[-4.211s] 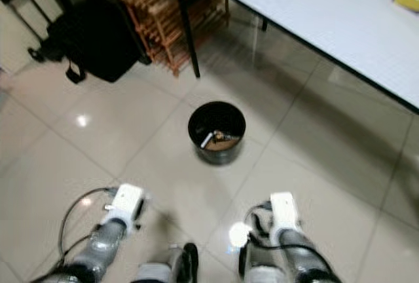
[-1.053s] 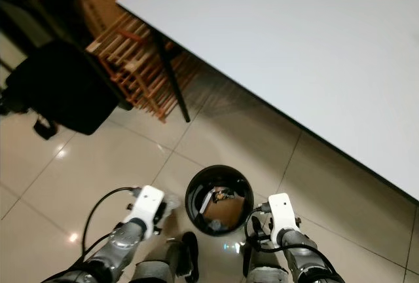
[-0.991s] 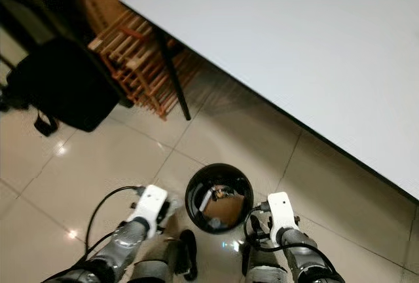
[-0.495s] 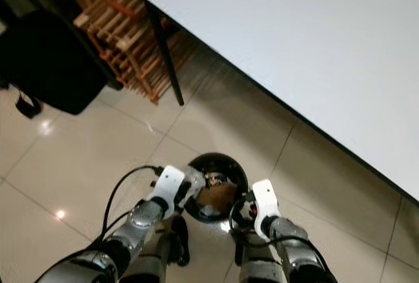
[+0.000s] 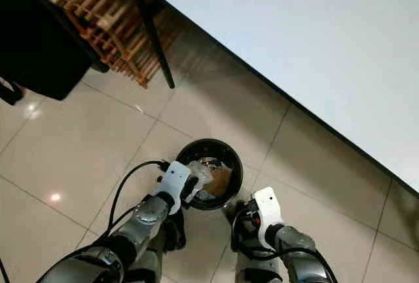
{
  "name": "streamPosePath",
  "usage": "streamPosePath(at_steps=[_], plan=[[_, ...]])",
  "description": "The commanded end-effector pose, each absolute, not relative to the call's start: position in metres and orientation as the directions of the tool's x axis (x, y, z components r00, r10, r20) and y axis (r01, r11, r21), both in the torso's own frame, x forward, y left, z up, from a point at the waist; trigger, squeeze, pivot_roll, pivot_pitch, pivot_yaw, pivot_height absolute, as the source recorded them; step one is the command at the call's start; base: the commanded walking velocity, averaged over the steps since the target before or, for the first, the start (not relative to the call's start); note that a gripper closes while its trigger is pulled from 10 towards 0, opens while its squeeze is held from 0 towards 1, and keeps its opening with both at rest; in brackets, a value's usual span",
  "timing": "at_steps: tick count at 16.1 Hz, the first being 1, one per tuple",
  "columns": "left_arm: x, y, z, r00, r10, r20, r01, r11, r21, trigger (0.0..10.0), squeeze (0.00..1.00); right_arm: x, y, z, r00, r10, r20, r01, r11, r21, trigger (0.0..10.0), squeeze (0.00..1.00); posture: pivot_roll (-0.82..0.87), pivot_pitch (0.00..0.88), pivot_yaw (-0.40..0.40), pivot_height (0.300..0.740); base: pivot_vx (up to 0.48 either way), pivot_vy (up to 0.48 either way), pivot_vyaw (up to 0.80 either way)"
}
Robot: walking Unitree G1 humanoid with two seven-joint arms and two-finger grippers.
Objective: Picking trash to rubbish bin
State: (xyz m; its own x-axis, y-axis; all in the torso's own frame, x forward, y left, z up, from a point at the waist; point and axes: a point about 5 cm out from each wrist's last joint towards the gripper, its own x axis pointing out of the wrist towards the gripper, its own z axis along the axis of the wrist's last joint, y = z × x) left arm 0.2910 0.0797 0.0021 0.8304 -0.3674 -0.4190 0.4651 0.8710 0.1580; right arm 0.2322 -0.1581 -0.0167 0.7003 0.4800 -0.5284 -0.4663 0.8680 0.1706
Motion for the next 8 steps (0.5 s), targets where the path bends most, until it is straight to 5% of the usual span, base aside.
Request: streamPosePath(at_steps=[1,2,8], plan=[[0.2764,0.0764,-0.0114,0.794,-0.391,-0.466,0.496,0.859,0.124,10.0,0.84,0.2162,-0.1566,-0.0257,0.659,0.495,-0.567,-0.462,0.861,0.215,10.0,0.0,-0.1,0.514,0.014,0.74,0.0,0.0,0.0],[0.2762,0.0755,-0.0113,0.792,-0.394,-0.466,0.5,0.857,0.125,10.0,1.0,0.2155,-0.1558,-0.025,0.658,0.496,-0.567,-0.462,0.86,0.217,10.0,0.0,-0.1,0.514,0.014,0.74,0.0,0.0,0.0],[0.2801,0.0747,-0.0075,0.791,-0.408,-0.456,0.511,0.85,0.127,10.0,1.0,0.2135,-0.156,-0.022,0.66,0.483,-0.576,-0.446,0.868,0.218,10.0,0.0,-0.09,0.51,0.021,0.74,0.0,0.0,0.0]])
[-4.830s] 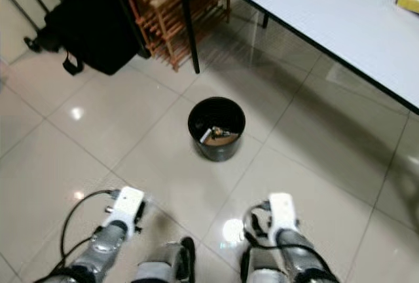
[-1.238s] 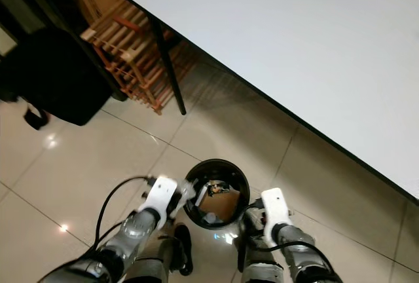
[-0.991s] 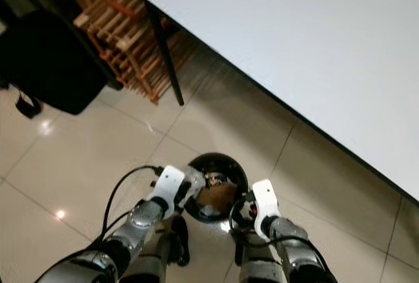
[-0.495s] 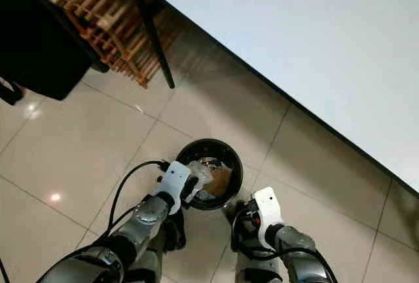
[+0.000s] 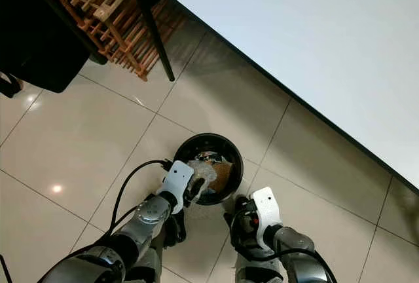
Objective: Picking trash to rubbish bin
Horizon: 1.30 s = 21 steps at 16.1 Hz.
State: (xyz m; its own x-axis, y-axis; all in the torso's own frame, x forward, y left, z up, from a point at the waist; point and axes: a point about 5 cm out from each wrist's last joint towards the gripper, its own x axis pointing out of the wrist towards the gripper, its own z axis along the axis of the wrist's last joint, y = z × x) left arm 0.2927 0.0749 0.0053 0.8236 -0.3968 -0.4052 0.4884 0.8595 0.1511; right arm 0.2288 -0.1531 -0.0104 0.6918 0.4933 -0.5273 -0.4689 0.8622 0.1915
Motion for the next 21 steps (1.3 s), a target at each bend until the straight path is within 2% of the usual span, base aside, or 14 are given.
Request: streamPosePath(at_steps=[1,8,9,10,12,15,18,21], plan=[[0.28,0.075,-0.007,0.792,-0.407,-0.455,0.511,0.85,0.129,10.0,1.0,0.213,-0.156,-0.022,0.66,0.482,-0.577,-0.444,0.869,0.219,10.0,0.0,-0.09,0.51,0.021,0.74,0.0,0.0,0.0],[0.281,0.077,-0.008,0.792,-0.396,-0.464,0.517,0.84,0.165,10.0,1.0,0.213,-0.155,-0.023,0.659,0.472,-0.586,-0.431,0.875,0.22,10.0,0.0,-0.08,0.492,0.032,0.74,0.0,0.0,0.0],[0.281,0.086,-0.01,0.809,-0.356,-0.468,0.484,0.855,0.185,10.0,0.0,0.218,-0.154,-0.024,0.675,0.455,-0.581,-0.416,0.885,0.21,10.0,0.0,-0.06,0.467,0.049,0.74,0.0,0.0,0.0],[0.281,0.086,-0.01,0.809,-0.356,-0.468,0.484,0.855,0.185,10.0,0.0,0.218,-0.154,-0.024,0.675,0.455,-0.581,-0.416,0.885,0.21,10.0,0.0,-0.06,0.467,0.049,0.74,0.0,0.0,0.0],[0.276,0.114,-0.016,0.846,-0.245,-0.474,0.382,0.898,0.218,10.0,0.0,0.231,-0.153,-0.021,0.711,0.419,-0.564,-0.404,0.901,0.16,10.0,0.0,-0.03,0.431,0.081,0.74,0.0,0.0,0.0],[0.261,0.149,-0.027,0.864,-0.146,-0.483,0.287,0.929,0.232,10.0,0.0,0.241,-0.157,-0.024,0.743,0.351,-0.57,-0.354,0.929,0.111,10.0,0.0,0.02,0.385,0.111,0.74,0.0,0.0,0.0],[0.254,0.169,-0.031,0.868,-0.075,-0.491,0.223,0.942,0.25,10.0,0.0,0.247,-0.16,-0.028,0.764,0.304,-0.569,-0.309,0.947,0.089,10.0,0.0,0.05,0.332,0.13,0.74,0.0,0.0,0.0],[0.247,0.183,-0.034,0.868,-0.016,-0.497,0.159,0.956,0.247,10.0,0.0,0.251,-0.174,-0.031,0.791,0.167,-0.588,-0.232,0.972,-0.037,10.0,0.0,0.06,0.284,0.133,0.74,0.0,0.0,0.0]])
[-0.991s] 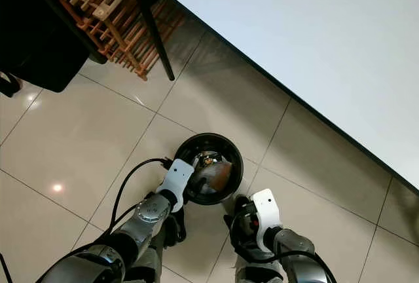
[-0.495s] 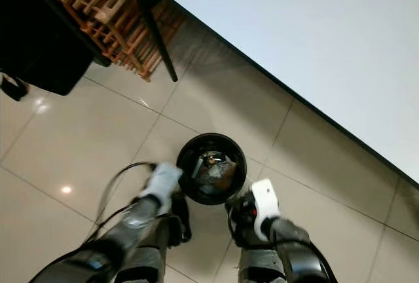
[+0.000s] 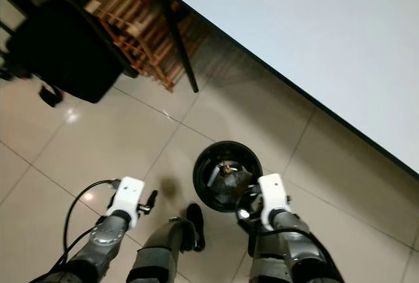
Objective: Picking trash to rubbish bin
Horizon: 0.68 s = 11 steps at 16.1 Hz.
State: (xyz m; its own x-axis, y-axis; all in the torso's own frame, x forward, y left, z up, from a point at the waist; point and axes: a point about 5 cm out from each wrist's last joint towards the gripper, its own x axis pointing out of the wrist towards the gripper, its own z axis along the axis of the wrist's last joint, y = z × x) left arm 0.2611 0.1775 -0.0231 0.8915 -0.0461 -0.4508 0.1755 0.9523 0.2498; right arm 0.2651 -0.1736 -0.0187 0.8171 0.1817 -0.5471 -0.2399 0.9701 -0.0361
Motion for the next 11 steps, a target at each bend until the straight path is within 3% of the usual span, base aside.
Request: streamPosePath(at_steps=[1,11], plan=[[0.245,0.184,-0.035,0.867,-0.014,-0.498,0.158,0.956,0.249,10.0,0.0,0.251,-0.177,-0.032,0.796,0.144,-0.588,-0.218,0.974,-0.056,10.0,0.0,0.06,0.275,0.13,0.74,0.0,0.0,0.0],[0.221,0.185,-0.053,0.819,0.048,-0.572,0.117,0.962,0.248,10.0,0.0,0.234,-0.199,-0.046,0.788,0.027,-0.616,-0.059,0.998,-0.032,10.0,0.0,0.06,0.235,0.105,0.74,0.0,0.0,0.0]])
